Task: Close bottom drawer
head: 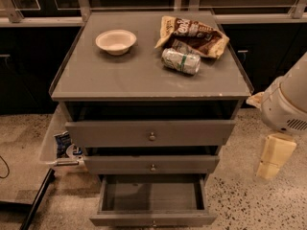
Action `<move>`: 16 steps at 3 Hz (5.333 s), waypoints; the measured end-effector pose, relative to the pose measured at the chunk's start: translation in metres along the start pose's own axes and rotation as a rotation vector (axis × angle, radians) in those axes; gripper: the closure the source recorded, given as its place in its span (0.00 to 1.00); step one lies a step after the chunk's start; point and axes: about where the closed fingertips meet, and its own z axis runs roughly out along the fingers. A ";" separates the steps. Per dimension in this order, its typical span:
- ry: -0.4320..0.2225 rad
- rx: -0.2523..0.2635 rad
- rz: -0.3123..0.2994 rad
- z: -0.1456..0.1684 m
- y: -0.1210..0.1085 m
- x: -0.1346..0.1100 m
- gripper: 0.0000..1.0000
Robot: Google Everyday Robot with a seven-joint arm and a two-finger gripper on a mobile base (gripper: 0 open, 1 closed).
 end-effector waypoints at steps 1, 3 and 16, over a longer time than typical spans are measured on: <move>-0.001 0.002 0.000 -0.001 0.000 0.000 0.00; -0.152 -0.130 0.041 0.087 0.017 0.004 0.00; -0.506 -0.060 0.211 0.433 0.068 0.051 1.00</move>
Offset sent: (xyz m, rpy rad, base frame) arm -0.0079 0.0099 -0.0905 0.1918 0.1349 -0.0053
